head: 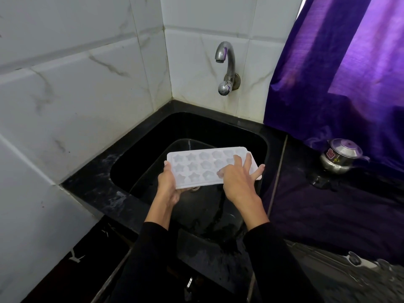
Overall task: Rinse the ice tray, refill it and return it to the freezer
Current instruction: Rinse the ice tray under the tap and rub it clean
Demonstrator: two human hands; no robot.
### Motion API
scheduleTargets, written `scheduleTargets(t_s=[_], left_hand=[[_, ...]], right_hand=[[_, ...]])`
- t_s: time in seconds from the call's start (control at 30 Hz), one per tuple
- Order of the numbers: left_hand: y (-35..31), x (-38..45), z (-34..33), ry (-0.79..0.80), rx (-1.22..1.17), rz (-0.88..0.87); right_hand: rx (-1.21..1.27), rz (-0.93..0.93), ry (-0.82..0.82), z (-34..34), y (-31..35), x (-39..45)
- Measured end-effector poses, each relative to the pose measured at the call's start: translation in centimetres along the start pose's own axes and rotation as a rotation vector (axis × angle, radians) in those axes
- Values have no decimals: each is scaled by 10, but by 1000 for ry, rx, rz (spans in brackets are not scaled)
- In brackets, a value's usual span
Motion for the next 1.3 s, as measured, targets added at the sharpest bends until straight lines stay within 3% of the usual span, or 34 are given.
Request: scheduleTargets(t_s=[0.47, 0.67, 0.97, 1.3], left_hand=[[1, -1, -1, 2, 12, 10], [-1, 0, 0, -13, 26, 0], [-3, -2, -3, -17, 22, -11], [-1, -2, -5, 3, 37, -14]], right_hand=[[16, -12, 14, 1, -3, 2], [86, 63, -109, 8, 8, 1], [47, 130, 39, -12, 26, -7], [43, 108, 35, -12, 24, -9]])
Point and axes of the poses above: each hand's wrist, its own x-axis towards the middle knuckle, its own z-axis out of the back of the hand, y = z × x, the point moved 10 cm from there along x, towards the middle knuckle, and after that the axes turned 11 degrees about x, right-handed, at the moved point
